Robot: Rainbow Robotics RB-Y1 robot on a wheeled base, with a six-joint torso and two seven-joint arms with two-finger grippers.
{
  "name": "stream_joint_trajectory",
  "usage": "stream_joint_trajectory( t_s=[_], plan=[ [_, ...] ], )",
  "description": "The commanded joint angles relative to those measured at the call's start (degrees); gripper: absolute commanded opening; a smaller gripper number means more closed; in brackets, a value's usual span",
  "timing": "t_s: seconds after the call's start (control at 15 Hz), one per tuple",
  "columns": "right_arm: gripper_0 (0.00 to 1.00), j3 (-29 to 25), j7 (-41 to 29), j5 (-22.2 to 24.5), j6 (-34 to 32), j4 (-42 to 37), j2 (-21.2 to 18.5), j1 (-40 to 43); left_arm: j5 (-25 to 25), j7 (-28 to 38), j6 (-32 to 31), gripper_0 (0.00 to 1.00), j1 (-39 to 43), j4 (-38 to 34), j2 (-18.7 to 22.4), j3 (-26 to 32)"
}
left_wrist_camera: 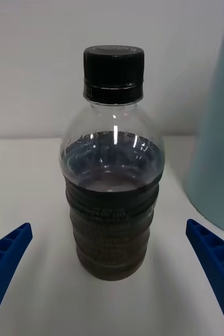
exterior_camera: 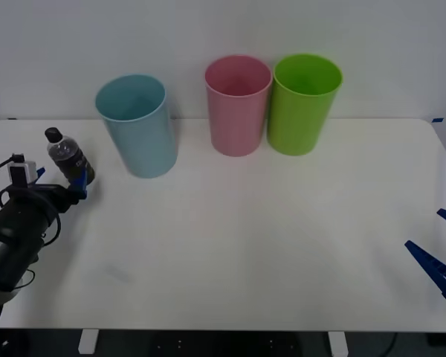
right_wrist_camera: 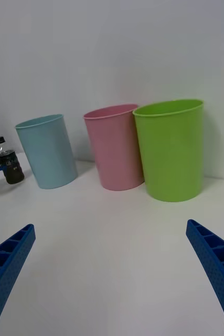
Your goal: Grasp the object on the table and drop it into the matching bin: aluminum can to the light blue bin, PET bottle to the pink bin.
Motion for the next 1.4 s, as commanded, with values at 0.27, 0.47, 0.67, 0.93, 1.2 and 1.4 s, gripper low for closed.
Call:
stream_joint_trajectory(
  t_s=[0.27, 0.47, 0.67, 0.93, 1.2, 1.4],
  plan=[
    [1.0, 0.0, 0.0, 0.0, 0.0, 0.0, 0.0, 0.0, -3.38, -0.27, 1.46, 1.0, -6.46, 7.28, 0.01, 0.98],
    [1.0, 0.0, 0.0, 0.0, 0.0, 0.0, 0.0, 0.0, -4.43, -0.27, 2.43, 1.0, -8.84, 9.47, -0.07, 0.89],
    [1.0, 0.0, 0.0, 0.0, 0.0, 0.0, 0.0, 0.0, -6.28, -0.27, 3.31, 1.0, -10.86, 11.58, -0.07, 1.59],
    [1.0, 0.0, 0.0, 0.0, 0.0, 0.0, 0.0, 0.0, -6.72, -0.7, 3.83, 1.0, -11.21, 12.11, -0.07, 1.59],
    [1.0, 0.0, 0.0, 0.0, 0.0, 0.0, 0.0, 0.0, -6.98, -0.79, 3.83, 0.62, -11.12, 12.11, -0.07, 1.59],
    [1.0, 0.0, 0.0, 0.0, 0.0, 0.0, 0.0, 0.0, -7.42, -1.67, 3.92, 0.0, -11.12, 12.11, -0.07, 1.33]
  ],
)
